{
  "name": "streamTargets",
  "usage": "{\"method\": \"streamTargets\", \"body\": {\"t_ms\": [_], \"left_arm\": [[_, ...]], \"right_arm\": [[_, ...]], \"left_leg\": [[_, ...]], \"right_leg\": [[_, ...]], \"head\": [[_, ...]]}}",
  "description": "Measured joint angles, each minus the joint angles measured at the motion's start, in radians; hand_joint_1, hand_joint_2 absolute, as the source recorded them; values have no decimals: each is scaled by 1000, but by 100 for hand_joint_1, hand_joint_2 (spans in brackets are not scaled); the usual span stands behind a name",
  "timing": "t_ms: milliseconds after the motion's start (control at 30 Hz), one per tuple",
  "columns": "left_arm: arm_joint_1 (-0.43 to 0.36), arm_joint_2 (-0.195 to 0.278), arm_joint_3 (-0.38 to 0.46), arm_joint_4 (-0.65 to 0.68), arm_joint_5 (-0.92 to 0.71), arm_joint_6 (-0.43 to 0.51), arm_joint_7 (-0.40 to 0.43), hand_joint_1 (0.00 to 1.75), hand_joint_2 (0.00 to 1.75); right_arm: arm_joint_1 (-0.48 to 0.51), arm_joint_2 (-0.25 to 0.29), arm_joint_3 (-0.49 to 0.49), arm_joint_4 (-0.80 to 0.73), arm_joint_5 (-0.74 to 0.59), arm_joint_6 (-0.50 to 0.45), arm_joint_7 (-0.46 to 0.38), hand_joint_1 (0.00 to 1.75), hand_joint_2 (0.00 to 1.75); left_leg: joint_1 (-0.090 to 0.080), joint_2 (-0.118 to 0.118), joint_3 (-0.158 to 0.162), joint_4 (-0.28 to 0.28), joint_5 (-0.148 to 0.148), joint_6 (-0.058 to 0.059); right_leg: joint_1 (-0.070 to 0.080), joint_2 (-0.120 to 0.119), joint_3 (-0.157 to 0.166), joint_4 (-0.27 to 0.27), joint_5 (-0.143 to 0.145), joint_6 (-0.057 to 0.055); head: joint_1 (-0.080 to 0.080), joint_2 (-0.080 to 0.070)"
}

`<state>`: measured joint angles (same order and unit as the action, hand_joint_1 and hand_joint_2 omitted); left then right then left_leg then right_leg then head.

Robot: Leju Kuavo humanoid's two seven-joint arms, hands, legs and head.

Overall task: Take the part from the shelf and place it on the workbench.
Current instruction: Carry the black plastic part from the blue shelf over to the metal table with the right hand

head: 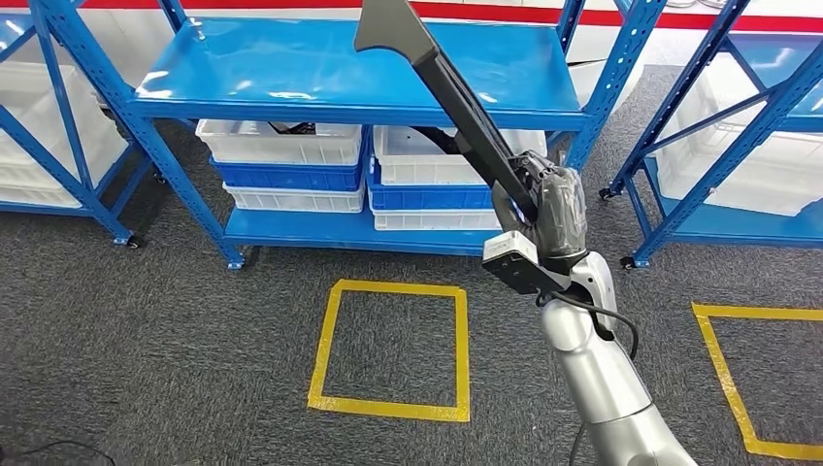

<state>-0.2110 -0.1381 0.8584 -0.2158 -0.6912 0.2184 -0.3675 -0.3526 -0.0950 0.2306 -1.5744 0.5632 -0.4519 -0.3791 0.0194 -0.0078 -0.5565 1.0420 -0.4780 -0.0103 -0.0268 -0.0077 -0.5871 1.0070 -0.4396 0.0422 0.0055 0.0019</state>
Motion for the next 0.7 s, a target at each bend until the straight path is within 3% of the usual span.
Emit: {"method": "streamTargets", "body": {"t_ms": [67,100,133,200,267,300,333,367,433,500,533,600,633,700], "left_arm": [[0,0,0,0,0,0,0,0,175],[0,0,0,0,1,0,0,0,175],[0,1,0,0,2,0,-1,0,175],[0,3,1,0,10,0,-6,0,175],[4,5,6,0,26,0,-17,0,175],[7,5,11,0,35,0,-24,0,175],[10,5,17,0,43,0,-31,0,175],[14,5,24,0,52,0,-38,0,175],[21,6,38,0,66,0,-47,0,175],[27,9,51,0,74,0,-52,0,175],[31,10,56,0,77,1,-54,0,175],[42,15,68,0,84,2,-57,0,175],[48,17,73,0,88,2,-60,0,175],[57,20,85,0,96,2,-65,0,175]], "right_arm": [[3,0,-1,-3,6,0,0,175,175],[3,-1,-2,-4,8,1,0,175,175],[2,-2,-2,-4,9,3,0,175,175],[-10,-5,-4,-4,2,16,1,175,175],[-42,-8,-4,4,-16,38,-2,175,175],[-66,-9,-3,14,-25,50,-5,175,175],[-96,-7,0,29,-34,59,-9,175,175],[-129,-3,4,48,-42,65,-13,175,175],[-201,13,15,95,-52,70,-20,175,175],[-260,32,27,138,-59,69,-25,175,175],[-279,41,33,158,-63,68,-27,175,175],[-306,59,45,195,-73,66,-34,175,175],[-317,67,51,212,-79,65,-37,175,175],[-339,82,61,241,-93,64,-45,175,175]], "left_leg": [[-7,0,1,-22,5,16],[-9,2,-2,-29,11,27],[-9,4,-5,-38,19,38],[-10,6,-22,-46,35,57],[-12,8,-47,-45,52,63],[-13,9,-59,-44,61,63],[-14,11,-71,-43,70,61],[-13,13,-82,-41,79,58],[-13,14,-105,-33,94,48],[-16,14,-121,-29,113,37],[-16,14,-125,-31,124,32],[-14,11,-133,-31,129,23],[-12,10,-141,-17,107,18],[-7,8,-168,70,15,8]], "right_leg": [[-1,0,-9,-2,11,21],[-2,0,-15,4,6,25],[-2,1,-27,23,-12,23],[-3,2,-68,122,-83,10],[-2,3,-104,249,-143,7],[-2,3,-105,283,-149,14],[-2,3,-88,280,-137,24],[-3,3,-56,242,-115,34],[-2,4,36,106,-84,44],[5,7,89,11,-85,33],[11,8,93,-2,-88,25],[7,6,78,-1,-76,7],[3,3,71,0,-67,-5],[0,0,53,0,-46,-29]], "head": [[1,0],[1,0],[3,0],[7,0],[9,0],[9,0],[9,0],[9,0],[9,0],[8,0],[8,0],[8,0],[7,0],[5,0]]}}
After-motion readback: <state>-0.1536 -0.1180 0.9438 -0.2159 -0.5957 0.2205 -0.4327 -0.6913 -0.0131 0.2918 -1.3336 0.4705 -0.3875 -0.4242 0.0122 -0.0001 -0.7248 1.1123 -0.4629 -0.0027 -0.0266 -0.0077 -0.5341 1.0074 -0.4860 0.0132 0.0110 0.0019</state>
